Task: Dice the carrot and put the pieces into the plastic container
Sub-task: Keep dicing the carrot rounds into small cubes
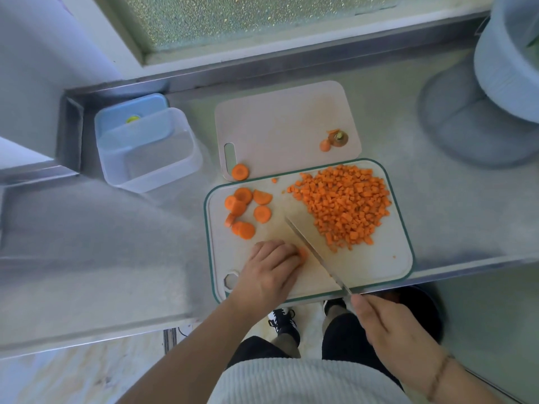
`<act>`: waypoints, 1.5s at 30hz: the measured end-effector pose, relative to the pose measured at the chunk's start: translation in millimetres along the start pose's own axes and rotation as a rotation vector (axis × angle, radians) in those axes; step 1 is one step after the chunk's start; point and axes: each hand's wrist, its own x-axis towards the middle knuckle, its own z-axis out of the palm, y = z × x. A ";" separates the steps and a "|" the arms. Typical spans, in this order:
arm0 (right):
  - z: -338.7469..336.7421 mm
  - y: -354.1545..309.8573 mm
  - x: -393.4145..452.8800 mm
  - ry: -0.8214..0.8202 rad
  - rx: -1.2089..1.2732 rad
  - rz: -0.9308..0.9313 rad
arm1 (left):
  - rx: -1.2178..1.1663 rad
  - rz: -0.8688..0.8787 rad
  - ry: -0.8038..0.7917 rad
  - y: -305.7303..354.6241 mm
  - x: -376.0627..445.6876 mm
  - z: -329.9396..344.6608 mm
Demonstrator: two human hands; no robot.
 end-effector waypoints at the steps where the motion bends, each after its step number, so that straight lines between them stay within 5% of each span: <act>1: 0.7 0.0 -1.4 -0.006 -0.020 -0.010 | -0.010 0.021 -0.002 -1.9 -0.1 0.1; 10: 0.5 4.2 -5.7 -0.107 -0.119 0.038 | -0.071 0.018 -0.006 -4.1 0.9 4.4; 34: 15.8 -1.4 17.1 -0.056 -0.048 -0.066 | -0.056 0.017 0.010 -4.0 -2.0 -3.8; 45: 12.2 1.9 -5.2 -0.127 -0.121 0.067 | -0.060 0.010 0.032 -5.9 -4.8 -1.9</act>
